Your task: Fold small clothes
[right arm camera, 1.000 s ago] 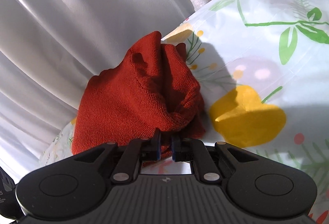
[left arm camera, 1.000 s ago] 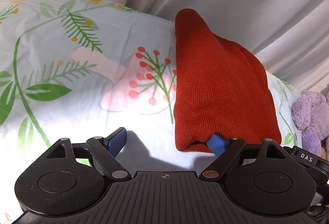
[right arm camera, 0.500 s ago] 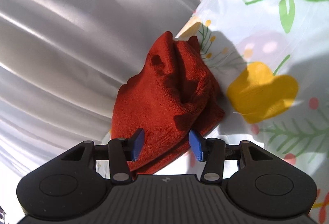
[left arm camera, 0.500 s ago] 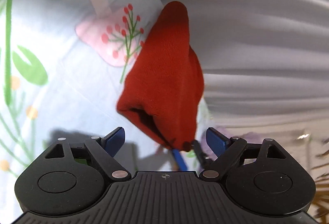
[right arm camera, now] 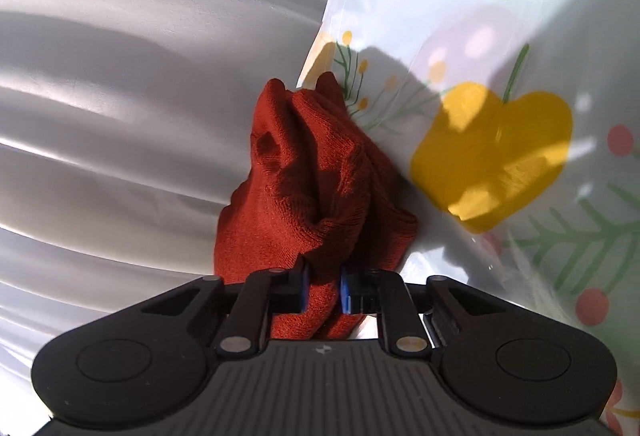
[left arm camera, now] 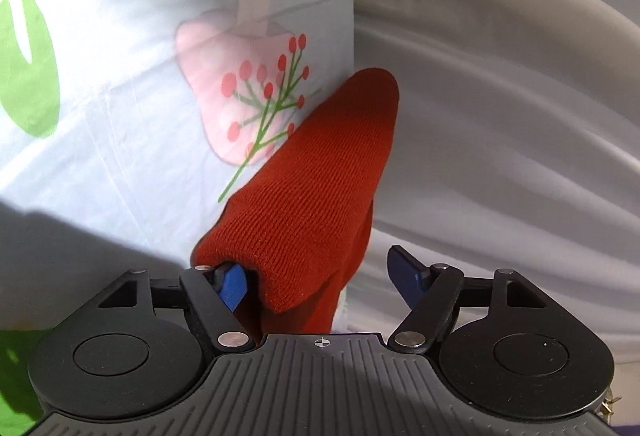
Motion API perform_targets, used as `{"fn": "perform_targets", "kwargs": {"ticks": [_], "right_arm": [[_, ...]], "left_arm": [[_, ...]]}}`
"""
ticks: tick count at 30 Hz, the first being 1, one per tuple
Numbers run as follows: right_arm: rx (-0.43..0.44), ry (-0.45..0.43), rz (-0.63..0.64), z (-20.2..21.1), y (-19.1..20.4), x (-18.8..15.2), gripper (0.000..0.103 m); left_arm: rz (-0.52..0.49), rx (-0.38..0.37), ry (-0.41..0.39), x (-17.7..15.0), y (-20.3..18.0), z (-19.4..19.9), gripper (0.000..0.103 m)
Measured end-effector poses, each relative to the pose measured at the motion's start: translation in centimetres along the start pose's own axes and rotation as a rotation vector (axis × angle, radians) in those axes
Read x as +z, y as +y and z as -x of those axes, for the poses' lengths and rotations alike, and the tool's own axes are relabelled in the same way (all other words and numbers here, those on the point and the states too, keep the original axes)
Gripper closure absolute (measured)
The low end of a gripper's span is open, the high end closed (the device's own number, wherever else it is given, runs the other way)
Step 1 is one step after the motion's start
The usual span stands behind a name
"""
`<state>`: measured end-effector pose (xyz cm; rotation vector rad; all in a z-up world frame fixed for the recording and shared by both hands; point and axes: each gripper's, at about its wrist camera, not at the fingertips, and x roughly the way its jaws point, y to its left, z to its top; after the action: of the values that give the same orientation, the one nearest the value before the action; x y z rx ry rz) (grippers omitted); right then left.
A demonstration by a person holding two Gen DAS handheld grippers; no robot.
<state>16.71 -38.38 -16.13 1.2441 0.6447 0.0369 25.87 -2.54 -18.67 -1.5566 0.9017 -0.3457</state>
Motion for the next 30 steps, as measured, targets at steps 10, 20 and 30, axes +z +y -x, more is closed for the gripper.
{"fn": "perform_targets", "kwargs": {"ticks": [10,20,30], "right_arm": [[-0.085,0.058,0.202,-0.2,1.3,0.7,0.096],[-0.133,0.026,0.438,3.5,3.5,5.5,0.029],[-0.047,0.234,0.309,-5.4,3.2,10.9,0.029]], "left_arm": [[-0.105,0.055,0.016,2.1,-1.3,2.2,0.031],[-0.528,0.212,0.043,5.9,-8.2,3.6,0.006],[-0.742,0.281,0.248,5.0,-10.9,-6.9,0.008]]}}
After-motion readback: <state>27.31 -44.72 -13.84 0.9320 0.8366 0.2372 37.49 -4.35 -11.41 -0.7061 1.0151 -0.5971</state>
